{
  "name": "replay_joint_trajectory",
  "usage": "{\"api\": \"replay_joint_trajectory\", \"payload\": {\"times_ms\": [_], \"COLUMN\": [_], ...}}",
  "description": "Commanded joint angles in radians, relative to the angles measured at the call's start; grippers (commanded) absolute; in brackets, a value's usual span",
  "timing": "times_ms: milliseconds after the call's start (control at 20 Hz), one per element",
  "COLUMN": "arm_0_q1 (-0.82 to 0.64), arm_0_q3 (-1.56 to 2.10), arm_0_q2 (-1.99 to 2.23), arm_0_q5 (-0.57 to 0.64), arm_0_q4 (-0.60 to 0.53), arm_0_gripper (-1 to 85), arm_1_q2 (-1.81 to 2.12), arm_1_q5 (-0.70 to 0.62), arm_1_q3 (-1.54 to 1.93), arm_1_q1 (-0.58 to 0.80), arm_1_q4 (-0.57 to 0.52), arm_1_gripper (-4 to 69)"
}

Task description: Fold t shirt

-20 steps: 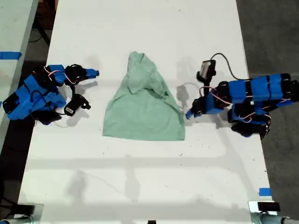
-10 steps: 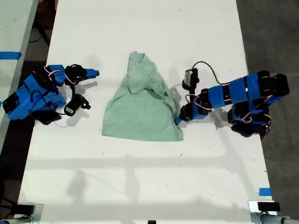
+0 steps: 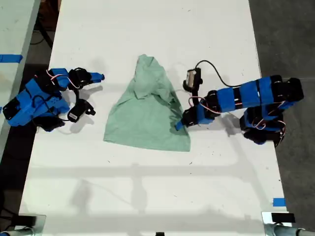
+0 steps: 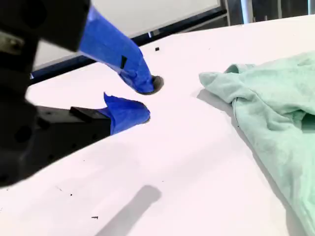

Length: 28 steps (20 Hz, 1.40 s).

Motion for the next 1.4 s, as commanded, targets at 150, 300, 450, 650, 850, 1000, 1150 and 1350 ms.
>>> {"api": "replay_joint_trajectory", "payload": {"times_ms": [150,300,450,650,850,1000,1150,1350], "arm_0_q1": [0.006,0.011,0.009,0.011,0.011,0.011,0.011,0.009], "arm_0_q3": [0.04,0.04,0.04,0.04,0.04,0.04,0.04,0.04], "arm_0_q2": [0.008,0.008,0.008,0.008,0.008,0.008,0.008,0.008], "arm_0_q5": [-0.02,-0.02,-0.02,-0.02,-0.02,-0.02,-0.02,-0.02], "arm_0_q4": [0.003,0.003,0.003,0.003,0.003,0.003,0.003,0.003], "arm_0_gripper": [5.3,5.3,5.3,5.3,5.3,5.3,5.3,5.3], "arm_1_q2": [-0.213,-0.169,-0.103,-0.095,-0.124,-0.16,-0.181,-0.575], "arm_1_q5": [0.012,0.029,0.018,0.046,0.078,0.058,-0.049,-0.189], "arm_1_q3": [-0.189,-0.124,-0.115,-0.058,0.041,0.006,-0.331,-1.014], "arm_1_q1": [-0.017,-0.005,0.006,0.002,0.011,0.017,0.021,-0.02], "arm_1_q4": [0.018,0.034,0.074,0.069,-0.025,-0.06,0.189,0.33], "arm_1_gripper": [16.0,17.4,17.4,17.2,11.2,0.1,0.2,0.2]}}
